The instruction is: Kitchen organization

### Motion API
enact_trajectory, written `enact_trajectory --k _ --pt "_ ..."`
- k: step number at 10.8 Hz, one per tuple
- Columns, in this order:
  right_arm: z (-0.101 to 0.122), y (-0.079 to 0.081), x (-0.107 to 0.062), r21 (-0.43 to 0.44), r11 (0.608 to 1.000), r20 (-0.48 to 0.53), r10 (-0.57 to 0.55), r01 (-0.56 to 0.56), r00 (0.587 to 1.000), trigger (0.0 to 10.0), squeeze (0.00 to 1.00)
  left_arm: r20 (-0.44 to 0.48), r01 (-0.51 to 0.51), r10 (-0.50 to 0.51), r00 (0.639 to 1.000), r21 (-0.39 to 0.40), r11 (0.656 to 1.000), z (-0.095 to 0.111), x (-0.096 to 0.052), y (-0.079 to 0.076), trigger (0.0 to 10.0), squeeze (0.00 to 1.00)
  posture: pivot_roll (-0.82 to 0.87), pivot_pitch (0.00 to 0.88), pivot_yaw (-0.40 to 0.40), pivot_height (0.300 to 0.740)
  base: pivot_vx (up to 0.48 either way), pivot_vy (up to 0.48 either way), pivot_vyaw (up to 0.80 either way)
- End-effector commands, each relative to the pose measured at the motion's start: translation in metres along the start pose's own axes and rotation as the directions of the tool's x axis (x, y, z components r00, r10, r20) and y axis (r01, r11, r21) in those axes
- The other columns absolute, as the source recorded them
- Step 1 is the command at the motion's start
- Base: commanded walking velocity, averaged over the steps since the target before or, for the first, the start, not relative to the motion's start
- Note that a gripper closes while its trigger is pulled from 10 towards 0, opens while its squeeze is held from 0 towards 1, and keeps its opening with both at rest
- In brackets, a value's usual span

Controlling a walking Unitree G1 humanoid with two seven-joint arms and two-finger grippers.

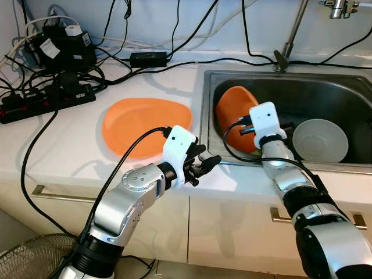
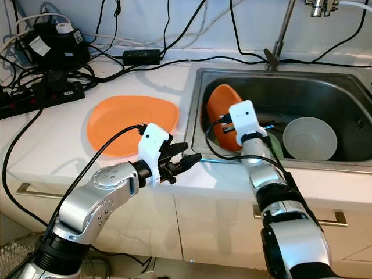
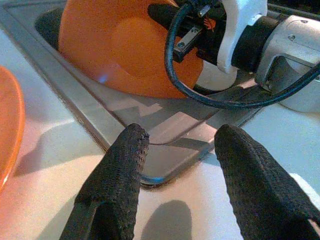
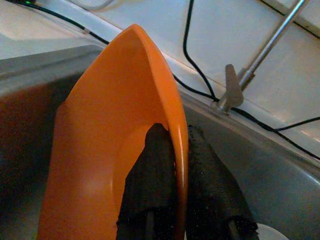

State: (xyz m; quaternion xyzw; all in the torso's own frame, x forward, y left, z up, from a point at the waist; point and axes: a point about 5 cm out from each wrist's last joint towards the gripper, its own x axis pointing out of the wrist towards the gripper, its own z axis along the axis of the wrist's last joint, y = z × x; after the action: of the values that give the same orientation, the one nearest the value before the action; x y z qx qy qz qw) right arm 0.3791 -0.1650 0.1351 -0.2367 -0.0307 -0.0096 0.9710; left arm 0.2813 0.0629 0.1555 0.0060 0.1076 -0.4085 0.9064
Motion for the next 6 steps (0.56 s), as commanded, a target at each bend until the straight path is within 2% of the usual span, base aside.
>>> enact_trajectory --k 1,2,3,5,6 --pt "0.0027 0.0069 0.0006 -0.004 0.999 0.012 0.037 -0.037 0.999 10.0 0.14 -0.004 0.017 -0.017 1.0 0.017 1.0 0.0011 -0.0017 -0.0041 10.0 0.0 0.14 0.0 0.041 0.74 0.0 0.0 0.0" --pt "0.0 0.01 -0.0006 -0.013 0.999 0.002 0.053 -0.053 0.999 10.0 0.53 -0.006 0.022 -0.022 1.0 0.017 1.0 0.0008 -0.0015 -0.0053 10.0 0.0 0.14 0.0 0.041 0.74 0.0 0.0 0.0" --pt "-0.0019 0.0122 -0.0016 -0.014 0.998 -0.005 0.063 -0.063 0.998 10.0 0.57 -0.009 0.026 -0.026 1.0 0.02 0.999 0.0007 -0.0013 -0.0062 10.0 0.0 0.14 0.0 0.042 0.74 0.0 0.0 0.0" --pt "-0.003 0.015 -0.0025 -0.013 0.997 -0.008 0.075 -0.075 0.997 10.0 0.54 -0.008 0.027 -0.027 1.0 0.019 0.999 0.0005 -0.0013 -0.0063 10.0 0.0 0.14 0.0 0.042 0.74 0.0 0.0 0.0" --pt "-0.0024 0.0162 -0.0024 -0.013 0.997 -0.005 0.08 -0.08 0.997 10.0 0.42 -0.009 0.027 -0.027 1.0 0.019 0.999 0.0003 -0.0014 -0.0064 10.0 0.0 0.14 0.0 0.041 0.74 0.0 0.0 0.0"
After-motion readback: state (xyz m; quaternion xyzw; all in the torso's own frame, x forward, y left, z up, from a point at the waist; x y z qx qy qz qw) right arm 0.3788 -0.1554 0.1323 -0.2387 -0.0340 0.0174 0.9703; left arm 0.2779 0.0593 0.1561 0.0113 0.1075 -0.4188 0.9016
